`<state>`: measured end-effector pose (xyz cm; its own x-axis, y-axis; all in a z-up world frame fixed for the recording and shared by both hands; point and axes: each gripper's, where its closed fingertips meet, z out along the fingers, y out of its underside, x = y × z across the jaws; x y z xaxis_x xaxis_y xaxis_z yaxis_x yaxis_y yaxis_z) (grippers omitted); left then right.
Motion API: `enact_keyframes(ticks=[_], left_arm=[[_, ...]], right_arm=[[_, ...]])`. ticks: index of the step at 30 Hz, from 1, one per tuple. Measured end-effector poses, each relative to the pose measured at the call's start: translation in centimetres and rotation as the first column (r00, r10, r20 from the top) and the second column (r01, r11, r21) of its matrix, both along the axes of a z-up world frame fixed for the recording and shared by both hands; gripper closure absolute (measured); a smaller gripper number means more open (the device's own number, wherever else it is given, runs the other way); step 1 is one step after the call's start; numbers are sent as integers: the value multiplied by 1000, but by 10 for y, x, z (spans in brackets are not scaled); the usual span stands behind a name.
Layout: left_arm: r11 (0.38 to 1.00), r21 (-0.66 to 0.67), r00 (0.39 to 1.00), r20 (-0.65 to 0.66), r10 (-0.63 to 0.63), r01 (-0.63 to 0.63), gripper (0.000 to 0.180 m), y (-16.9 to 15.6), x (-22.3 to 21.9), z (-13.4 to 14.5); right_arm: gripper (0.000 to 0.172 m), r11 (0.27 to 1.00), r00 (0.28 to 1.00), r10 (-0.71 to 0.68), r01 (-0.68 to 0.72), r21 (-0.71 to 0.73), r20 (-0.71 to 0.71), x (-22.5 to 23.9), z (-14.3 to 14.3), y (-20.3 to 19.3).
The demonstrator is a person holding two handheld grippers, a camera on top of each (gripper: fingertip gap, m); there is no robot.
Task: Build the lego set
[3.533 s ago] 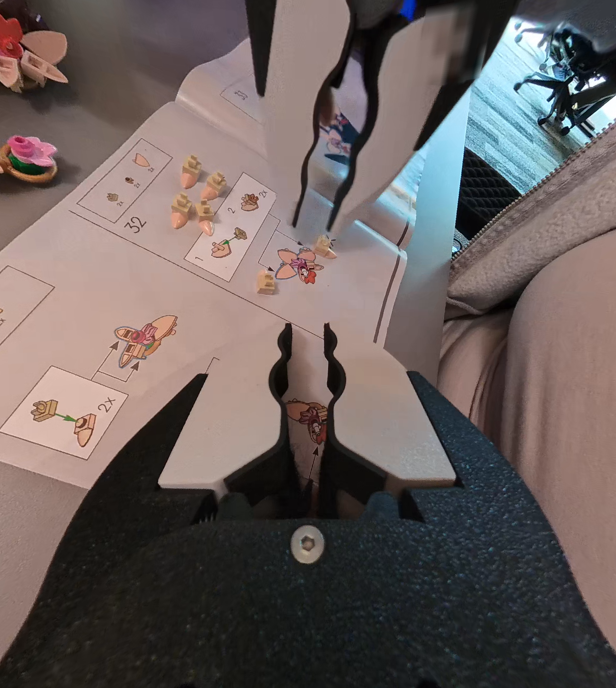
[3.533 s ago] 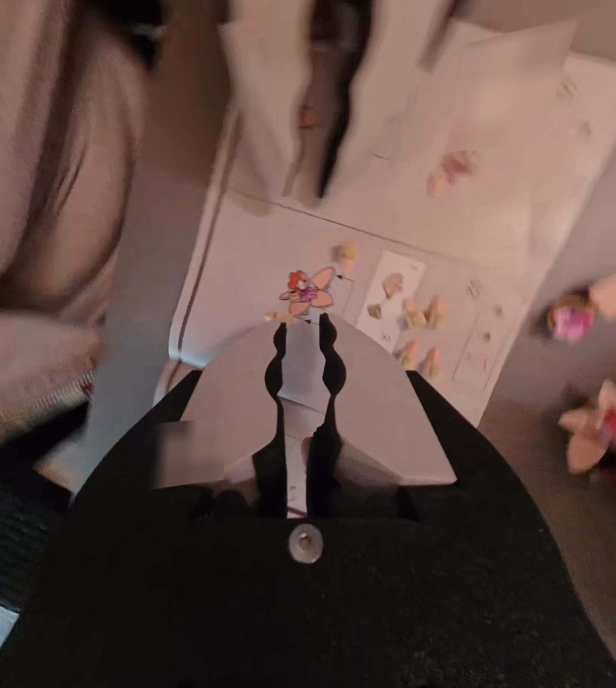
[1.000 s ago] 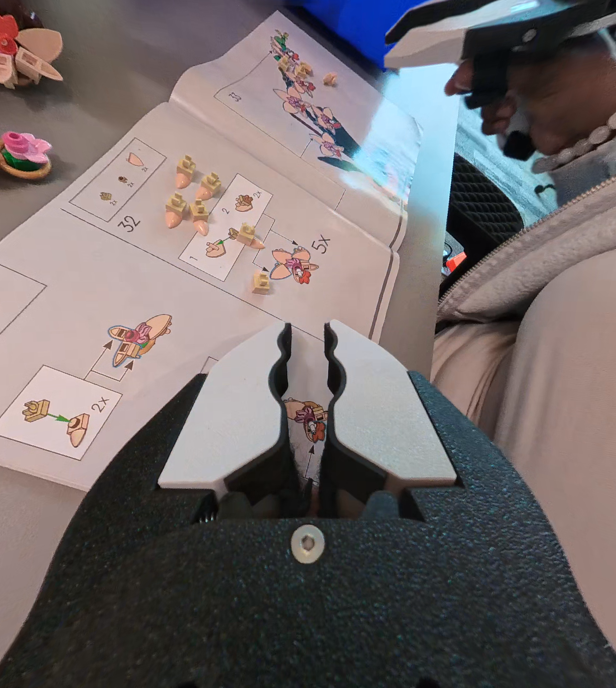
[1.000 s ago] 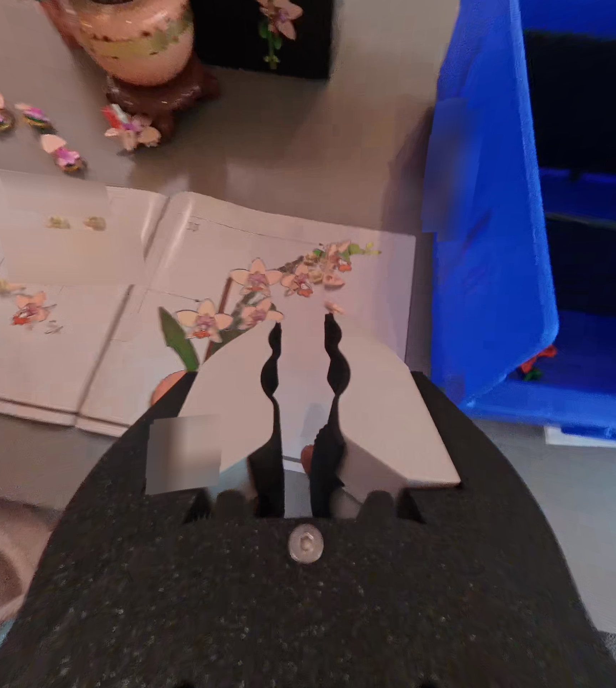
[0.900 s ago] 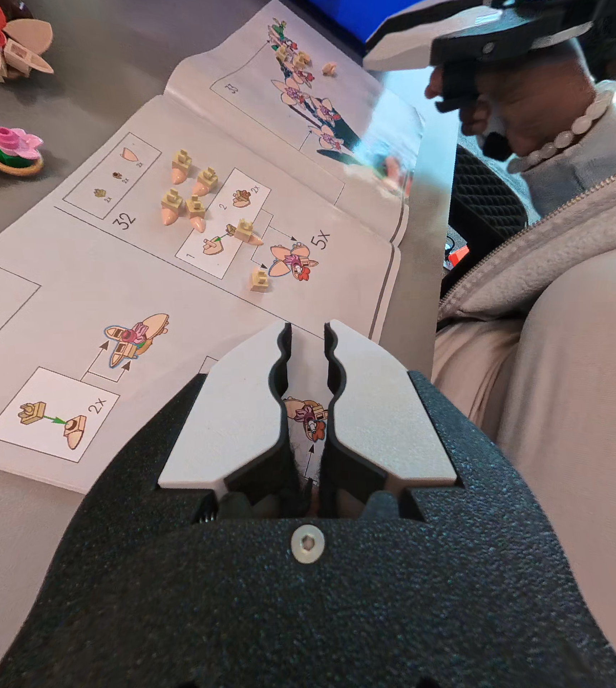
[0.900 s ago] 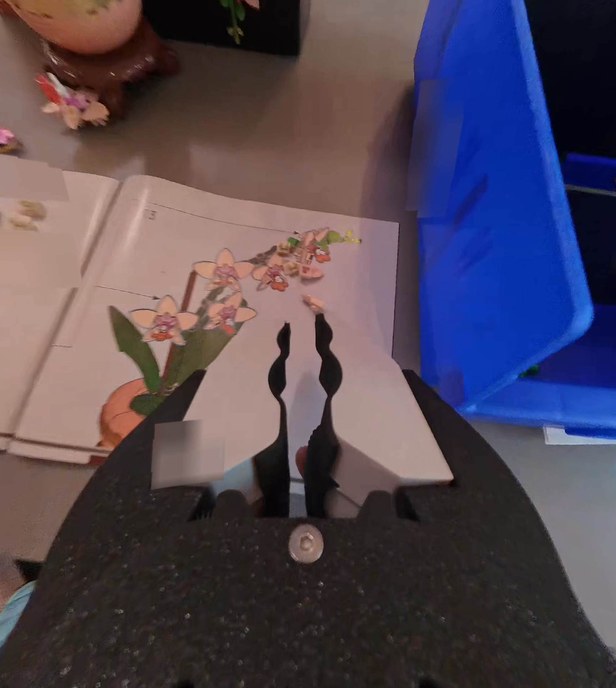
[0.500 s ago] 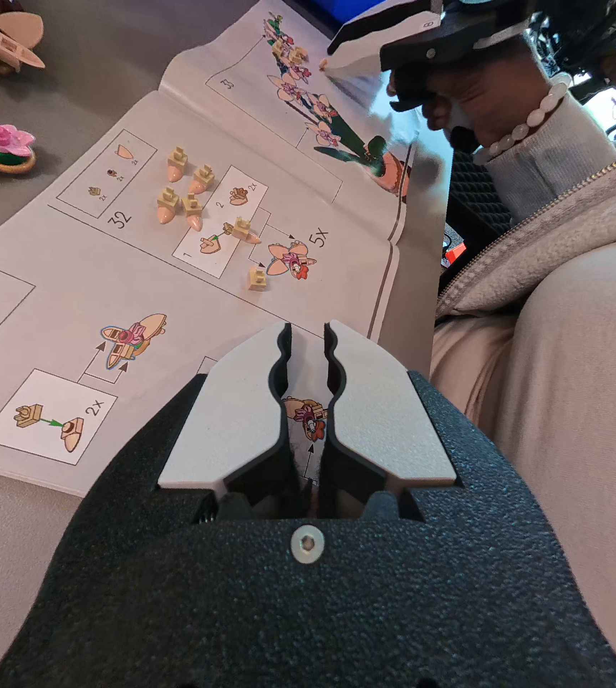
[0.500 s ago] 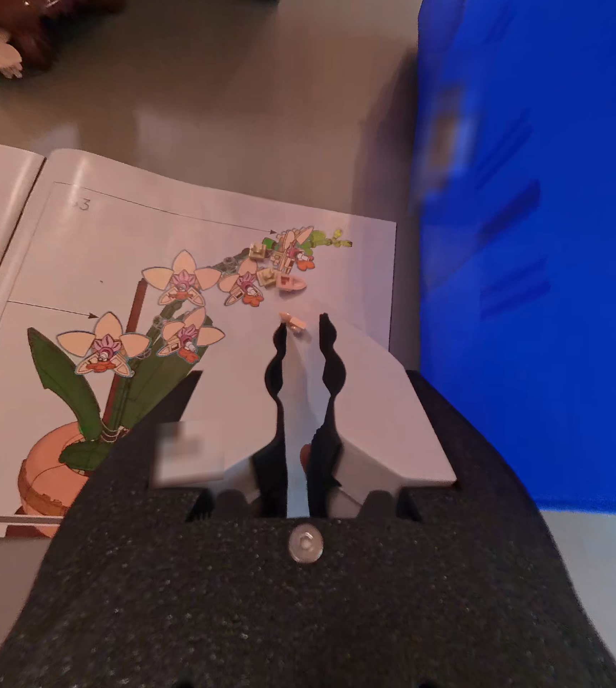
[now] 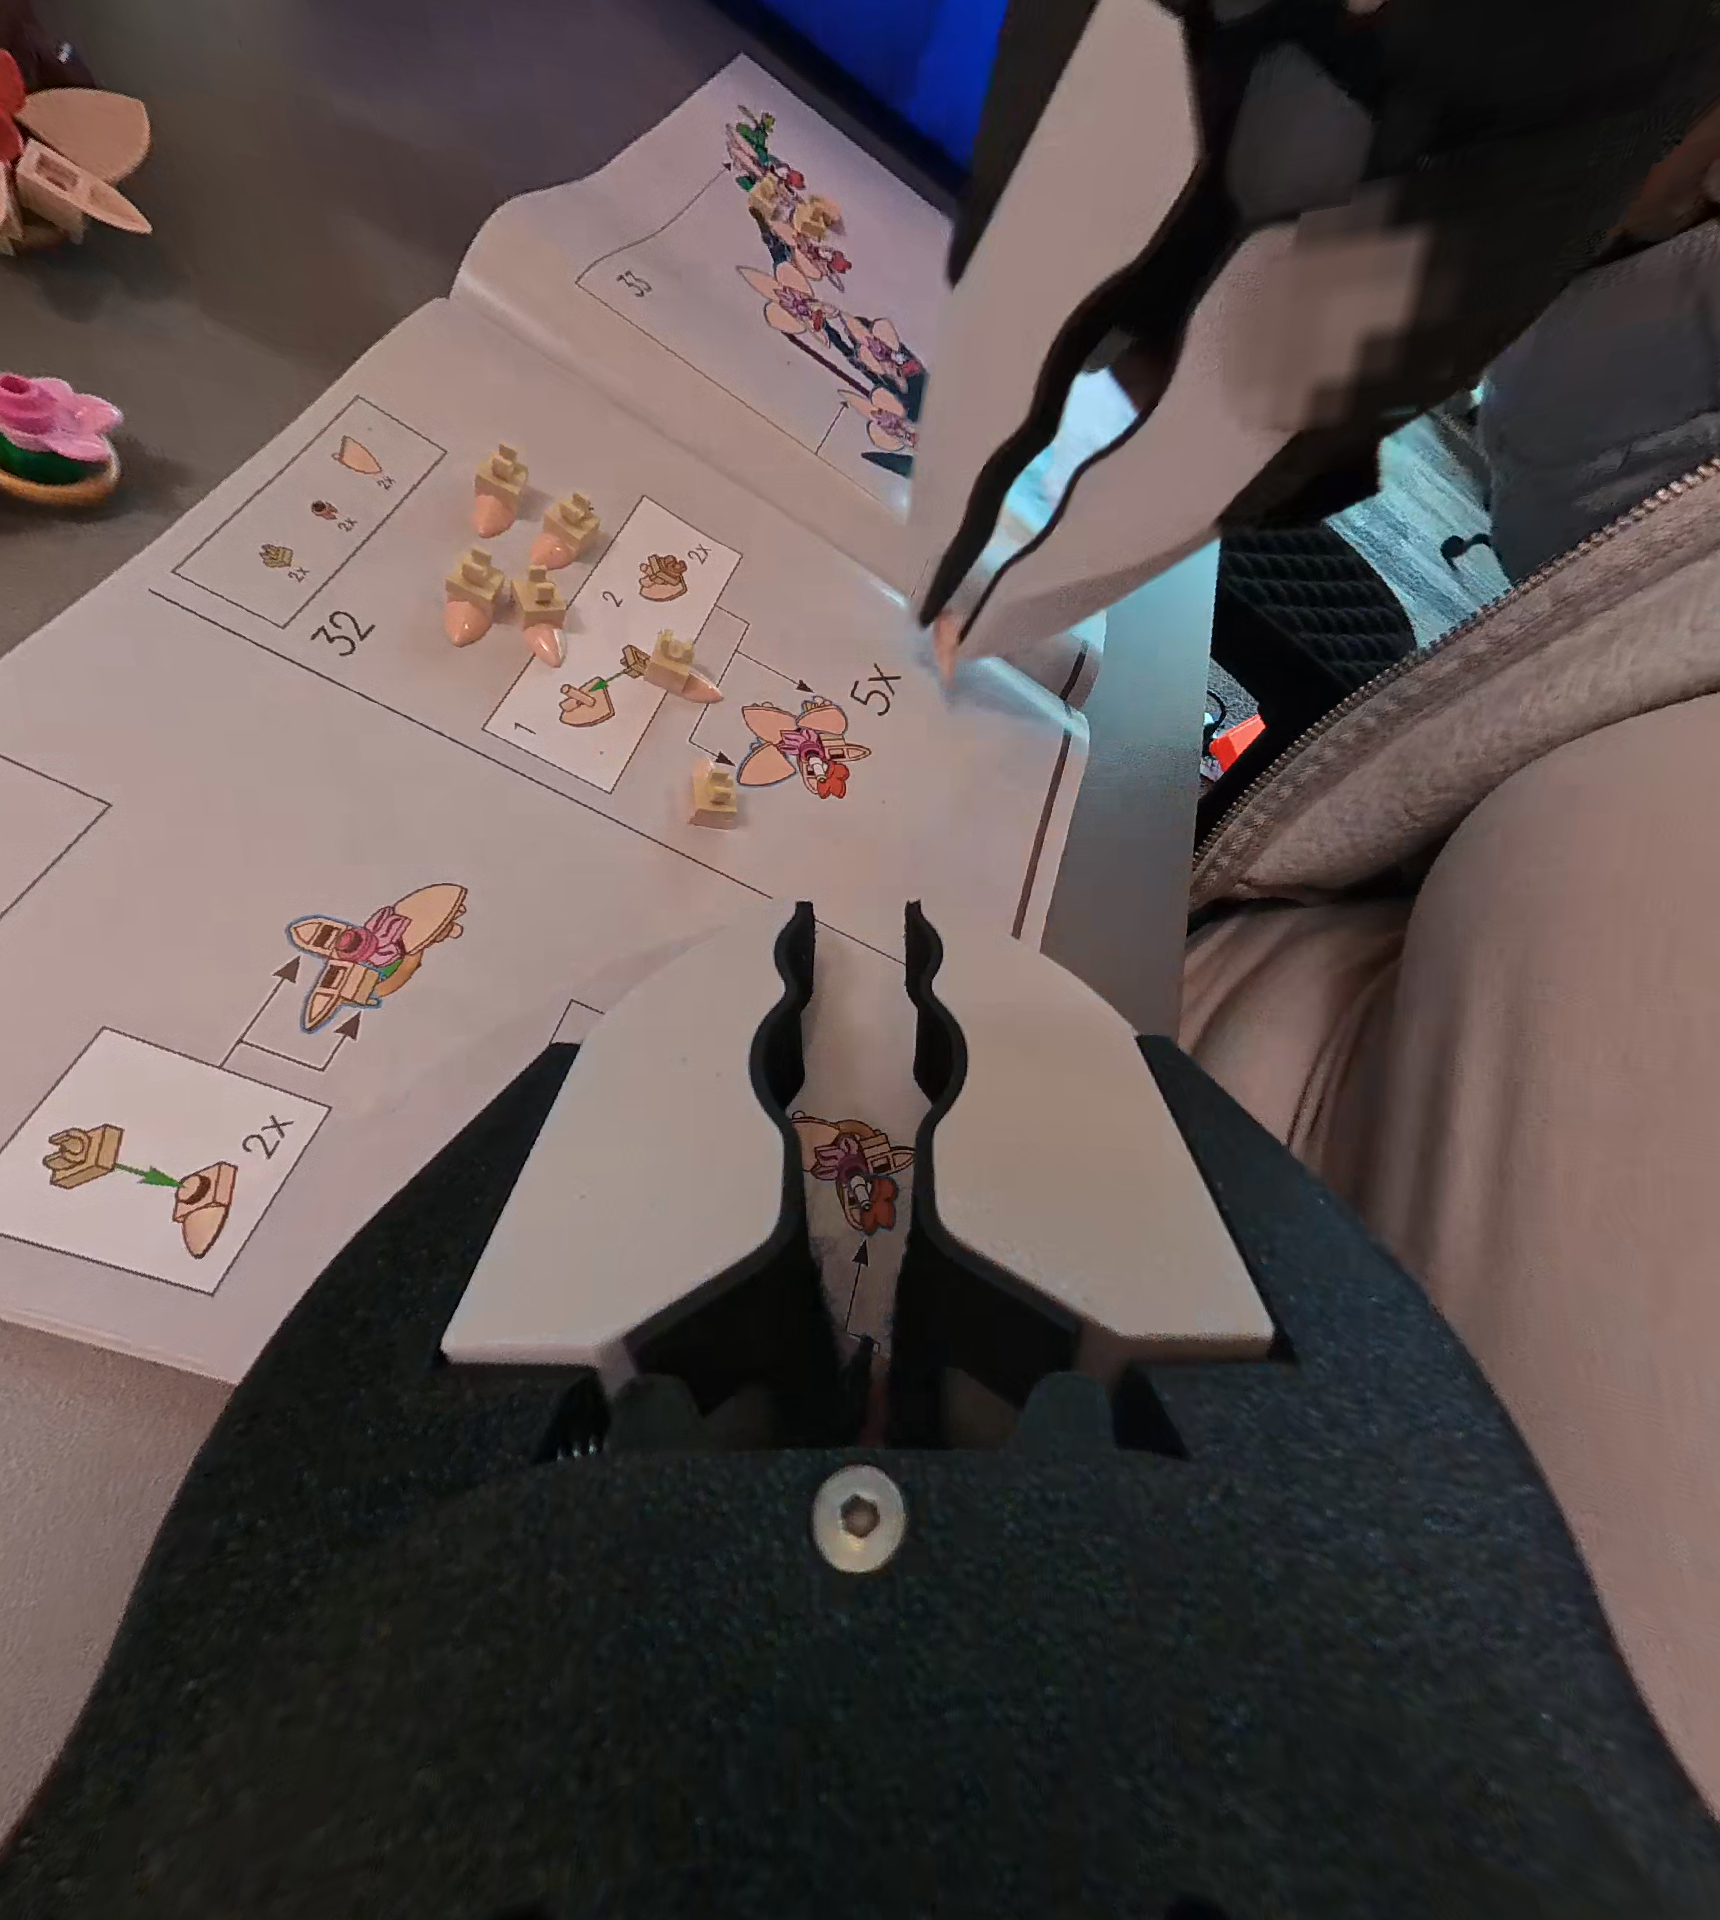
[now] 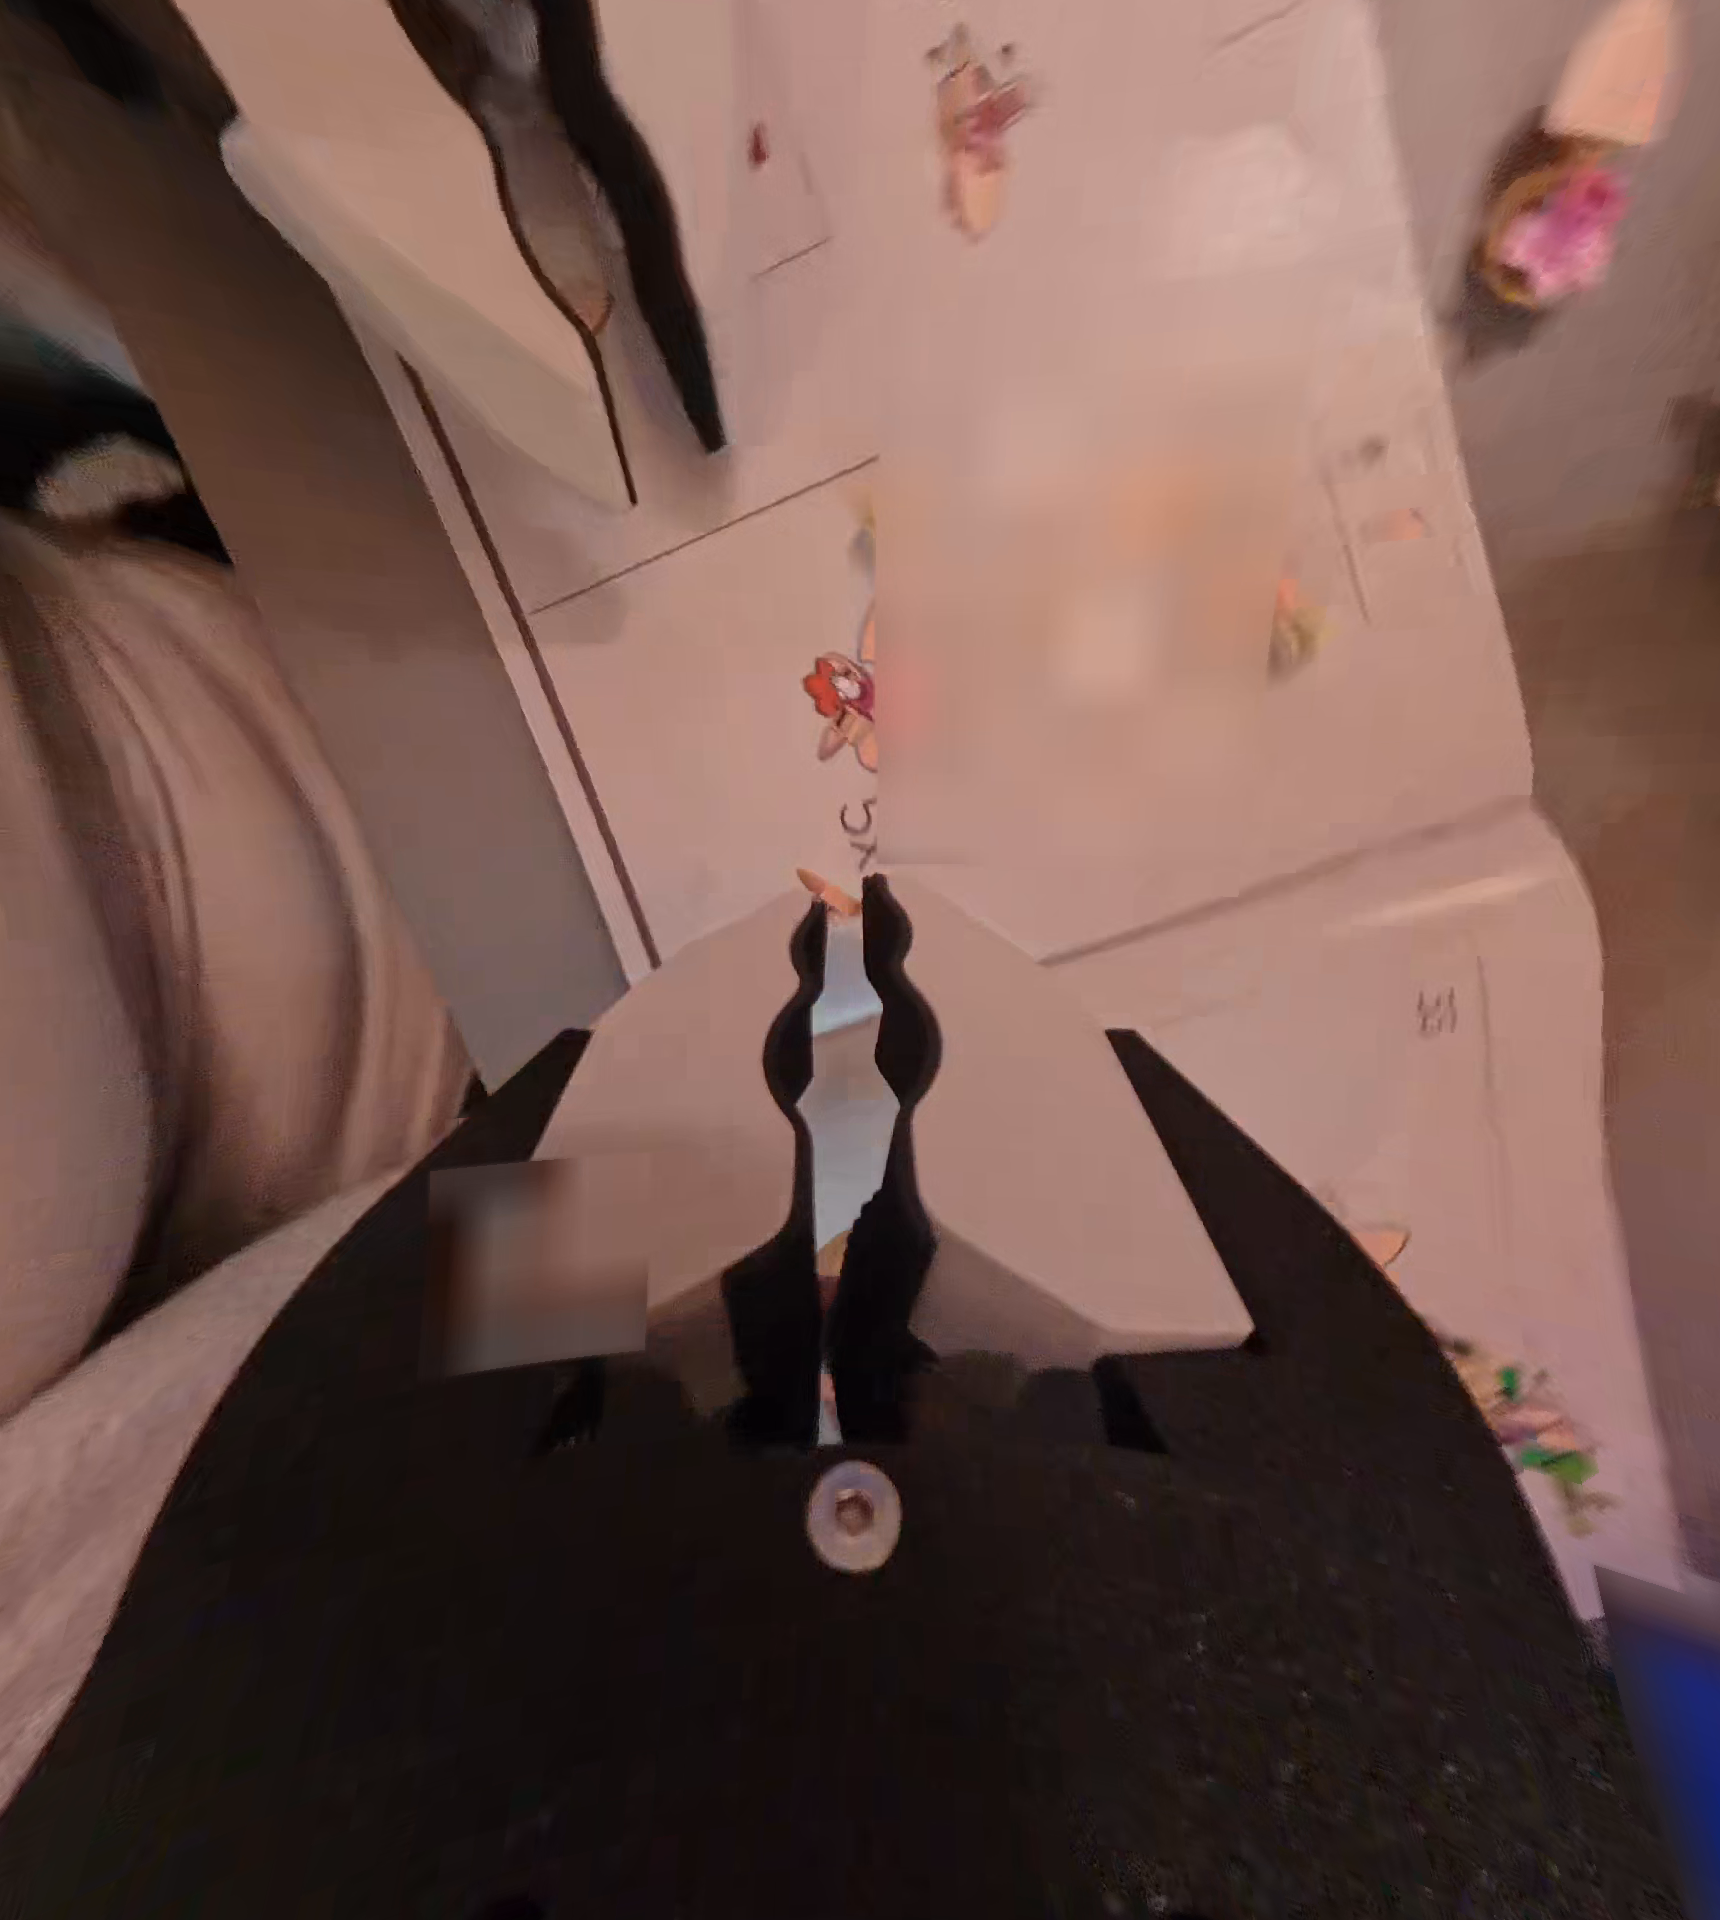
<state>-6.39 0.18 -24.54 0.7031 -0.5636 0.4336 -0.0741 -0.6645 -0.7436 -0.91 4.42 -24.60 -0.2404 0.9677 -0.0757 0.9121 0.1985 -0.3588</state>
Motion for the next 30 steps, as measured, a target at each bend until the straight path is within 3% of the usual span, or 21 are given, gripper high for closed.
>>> enact_keyframes(ticks=[5,10,14,17,24,30], left_arm=[[1000,1,1000,2,5,-5,164,0,-1,0],[1000,-3,1000,19,1,-1,164,0,0,1],[1000,1,999,37,1,-1,164,0,-1,4],[1000,1,999,46,1,-1,164,0,-1,4],[1000,1,999,43,3,-4,164,0,-1,4],[1000,-3,999,34,3,-3,164,0,-1,3]], right_arm=[[164,984,983,121,-137,112,139,-21,-17,7],[157,984,993,111,-114,135,28,-36,-16,9],[154,988,988,29,-6,152,-151,-35,2,20],[161,995,961,-40,62,73,-273,-32,12,18],[172,985,949,-169,174,-5,-265,-33,-7,24],[172,993,955,-115,114,-19,-274,-49,-13,12]])
